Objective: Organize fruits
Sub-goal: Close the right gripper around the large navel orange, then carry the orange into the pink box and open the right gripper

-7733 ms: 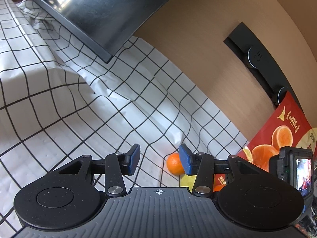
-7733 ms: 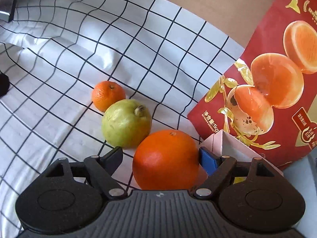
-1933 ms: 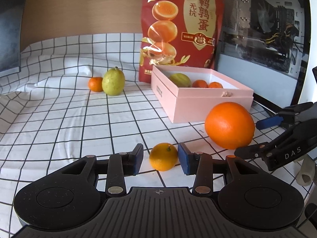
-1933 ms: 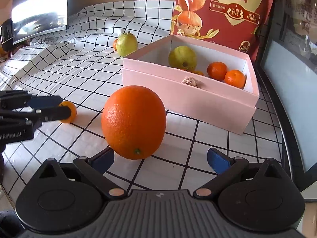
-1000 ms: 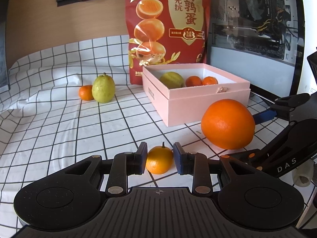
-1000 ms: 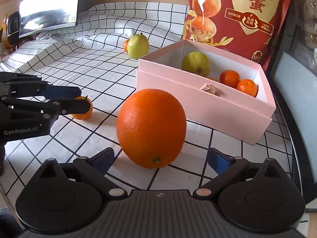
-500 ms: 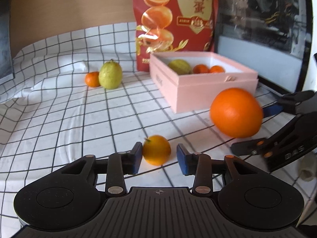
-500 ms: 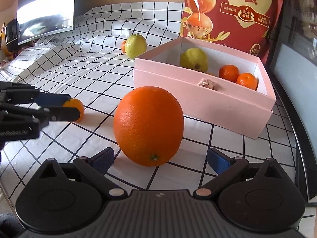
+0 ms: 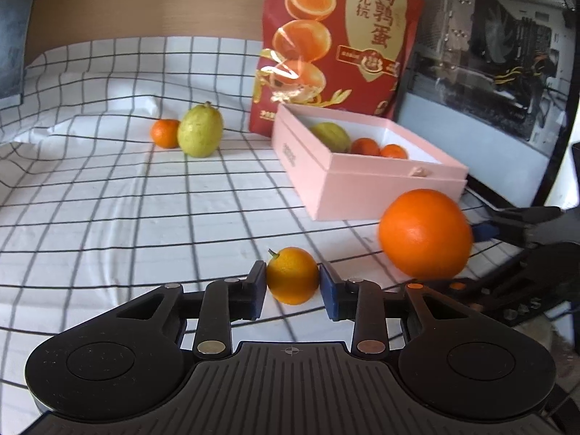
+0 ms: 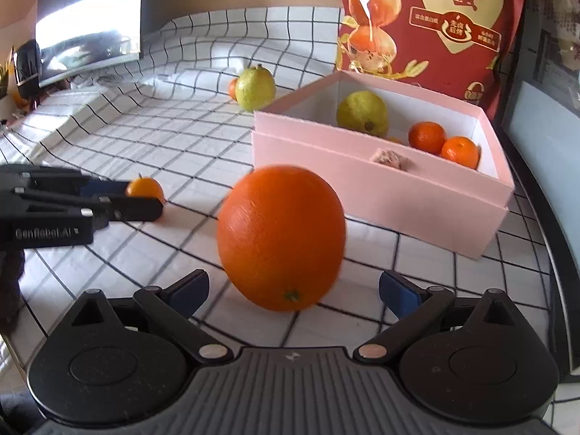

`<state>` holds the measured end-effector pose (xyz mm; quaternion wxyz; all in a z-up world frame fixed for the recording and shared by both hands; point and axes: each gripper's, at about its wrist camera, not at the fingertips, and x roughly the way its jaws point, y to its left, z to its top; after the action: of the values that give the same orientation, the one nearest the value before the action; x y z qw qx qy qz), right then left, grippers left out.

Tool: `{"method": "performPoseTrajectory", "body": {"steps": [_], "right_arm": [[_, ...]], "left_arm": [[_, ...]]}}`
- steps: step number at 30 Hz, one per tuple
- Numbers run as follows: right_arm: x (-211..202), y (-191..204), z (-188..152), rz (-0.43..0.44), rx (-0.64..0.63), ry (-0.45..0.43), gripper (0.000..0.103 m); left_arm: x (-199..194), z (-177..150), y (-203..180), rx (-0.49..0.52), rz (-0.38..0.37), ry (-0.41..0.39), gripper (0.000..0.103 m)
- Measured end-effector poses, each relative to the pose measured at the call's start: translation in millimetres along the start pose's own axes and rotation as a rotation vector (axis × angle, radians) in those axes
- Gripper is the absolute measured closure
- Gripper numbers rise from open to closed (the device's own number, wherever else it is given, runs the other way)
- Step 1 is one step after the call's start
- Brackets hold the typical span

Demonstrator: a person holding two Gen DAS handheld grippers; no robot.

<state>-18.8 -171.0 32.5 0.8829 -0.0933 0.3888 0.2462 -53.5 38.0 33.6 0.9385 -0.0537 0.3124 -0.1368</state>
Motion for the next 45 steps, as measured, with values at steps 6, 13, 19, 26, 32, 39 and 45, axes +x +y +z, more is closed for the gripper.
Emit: {"method": "performPoseTrajectory", "body": {"steps": [6, 13, 19, 26, 32, 39, 45], "right_arm": [[16, 6, 14, -0.020, 0.008, -0.013, 0.004], [21, 7, 15, 0.006, -0.002, 0.007, 0.017], [20, 12, 16, -0.009, -0.010, 0.002, 0.030], [17, 11, 16, -0.016, -0.021, -0.001, 0.033], [16, 11, 17, -0.008, -0.011, 0.011, 0.033], [-2, 0, 38, -0.014, 0.029, -0.036, 0.034], [-44, -13, 115, -0.112, 0.039, -0.164, 0.034]], "left_arm": [[-2, -3, -14, 0.064, 0.049, -0.018, 0.067], [-1, -4, -23, 0.097, 0.094, -0.029, 0.067], [0, -5, -21, 0.094, 0.097, -0.023, 0.067], [2, -4, -20, 0.087, 0.093, -0.007, 0.067], [3, -3, -16, 0.051, 0.058, -0.003, 0.067], [13, 30, -15, -0.016, -0.019, -0.032, 0.067], [33, 105, -21, -0.078, -0.074, -0.105, 0.067]]}}
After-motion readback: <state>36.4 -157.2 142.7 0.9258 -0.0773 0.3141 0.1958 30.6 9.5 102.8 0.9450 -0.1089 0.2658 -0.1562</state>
